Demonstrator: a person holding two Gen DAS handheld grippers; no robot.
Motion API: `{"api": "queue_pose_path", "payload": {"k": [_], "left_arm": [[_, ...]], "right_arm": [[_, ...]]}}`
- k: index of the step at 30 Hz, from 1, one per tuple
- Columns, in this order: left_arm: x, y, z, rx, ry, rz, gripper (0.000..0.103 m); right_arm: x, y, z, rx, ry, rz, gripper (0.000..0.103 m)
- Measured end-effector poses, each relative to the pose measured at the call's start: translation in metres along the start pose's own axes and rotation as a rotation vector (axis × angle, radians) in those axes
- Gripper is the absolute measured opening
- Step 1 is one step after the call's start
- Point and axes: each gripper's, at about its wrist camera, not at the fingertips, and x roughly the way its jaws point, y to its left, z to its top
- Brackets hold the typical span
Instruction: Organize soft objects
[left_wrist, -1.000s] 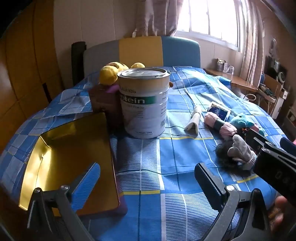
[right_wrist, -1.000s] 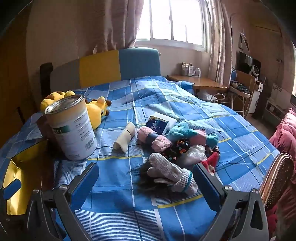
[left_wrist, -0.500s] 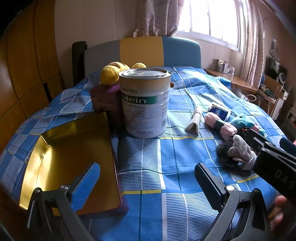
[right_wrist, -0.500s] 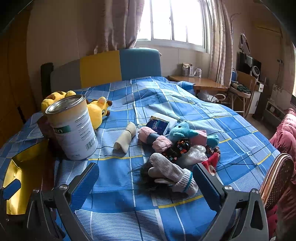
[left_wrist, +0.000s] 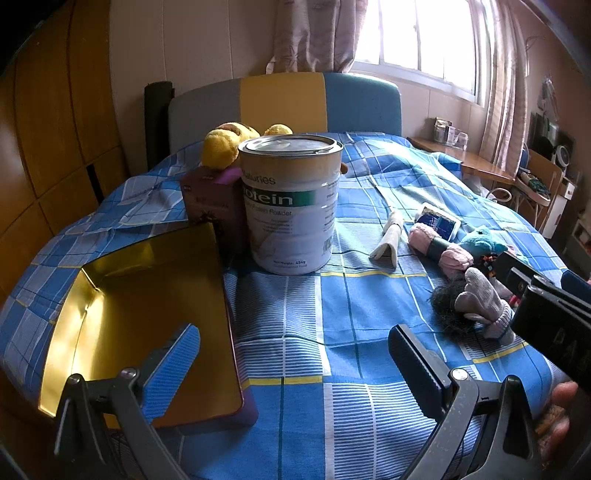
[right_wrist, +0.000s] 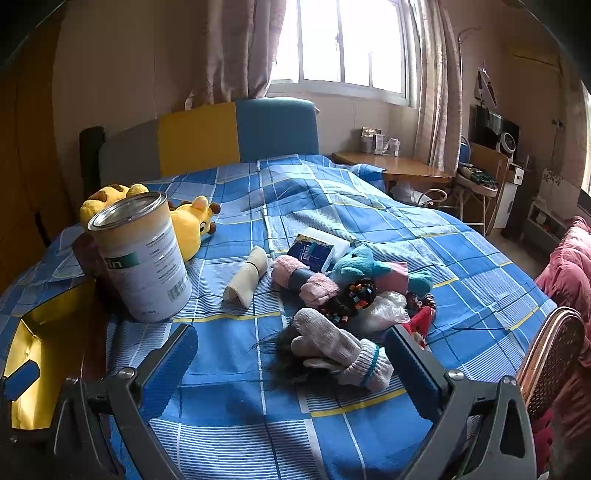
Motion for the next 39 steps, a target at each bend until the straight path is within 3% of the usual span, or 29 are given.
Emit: {"api": "queue_pose_path", "payload": {"k": [31,36,39], "left_arm": [[0.005,-0.007,-0.002,0.018,0.024,-0.014,0.103],[0.007,-0.011,-0.002,0.037,0.031,-0.072,0.103],[0.01,-0.015,-0.002,0.058,0.049,-0.189,0.103]], "right_arm": [[0.004,-0.013,0.003,0.018,-0.005,-0.018,0.103],[0.005,-0.029,0.011,0.059,-0.01,-0.022,0.103],[0.008,-0.046,0.017,0.097,-0.004,-0.026,0.103]]}}
